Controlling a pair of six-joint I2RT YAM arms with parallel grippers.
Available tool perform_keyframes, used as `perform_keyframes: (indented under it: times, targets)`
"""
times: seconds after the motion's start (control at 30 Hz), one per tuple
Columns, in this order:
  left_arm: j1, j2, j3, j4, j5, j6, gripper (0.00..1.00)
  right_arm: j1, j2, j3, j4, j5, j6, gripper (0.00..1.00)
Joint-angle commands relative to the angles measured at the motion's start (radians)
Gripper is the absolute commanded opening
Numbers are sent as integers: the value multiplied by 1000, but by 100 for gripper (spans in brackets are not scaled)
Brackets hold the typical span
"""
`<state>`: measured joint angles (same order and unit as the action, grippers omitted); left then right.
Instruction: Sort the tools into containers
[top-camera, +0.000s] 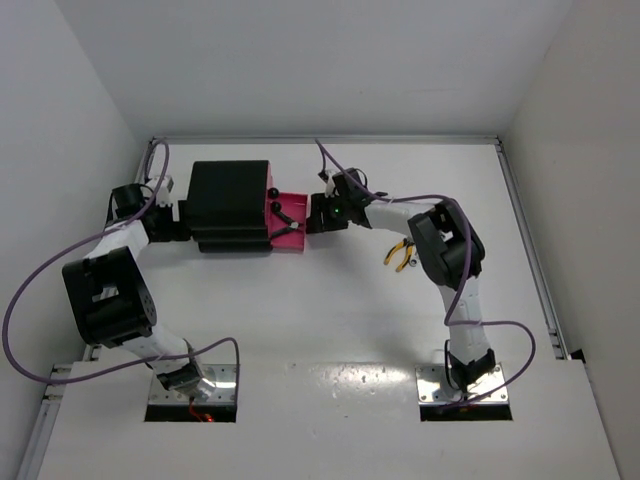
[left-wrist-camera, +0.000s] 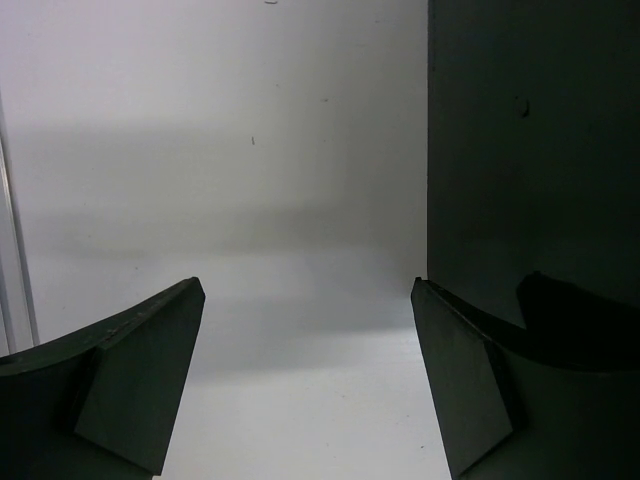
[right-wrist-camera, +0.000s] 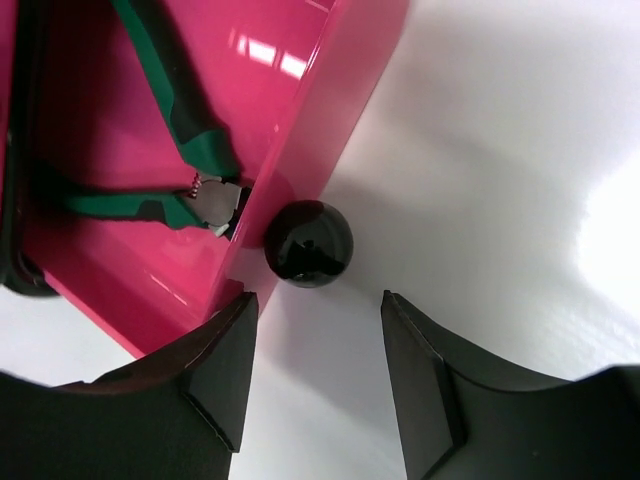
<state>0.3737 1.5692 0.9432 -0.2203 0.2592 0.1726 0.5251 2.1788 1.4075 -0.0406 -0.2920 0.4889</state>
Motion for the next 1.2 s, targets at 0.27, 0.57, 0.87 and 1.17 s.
perform_keyframes:
  times: [0.27,0.57,0.87,1.17]
  targets:
    - [-27,23,-3,41,57,2,91,-2,99,114,103,-42,-174,55]
    - [-27,41,16,41,86,11,91,27,174,163,197,-193,-133,56]
    - [-27,41,6,41,117,30,91,46,213,173,326,-279,-24,60]
    - [-27,41,16,32,127,21,91,55,265,168,493,-346,187,64]
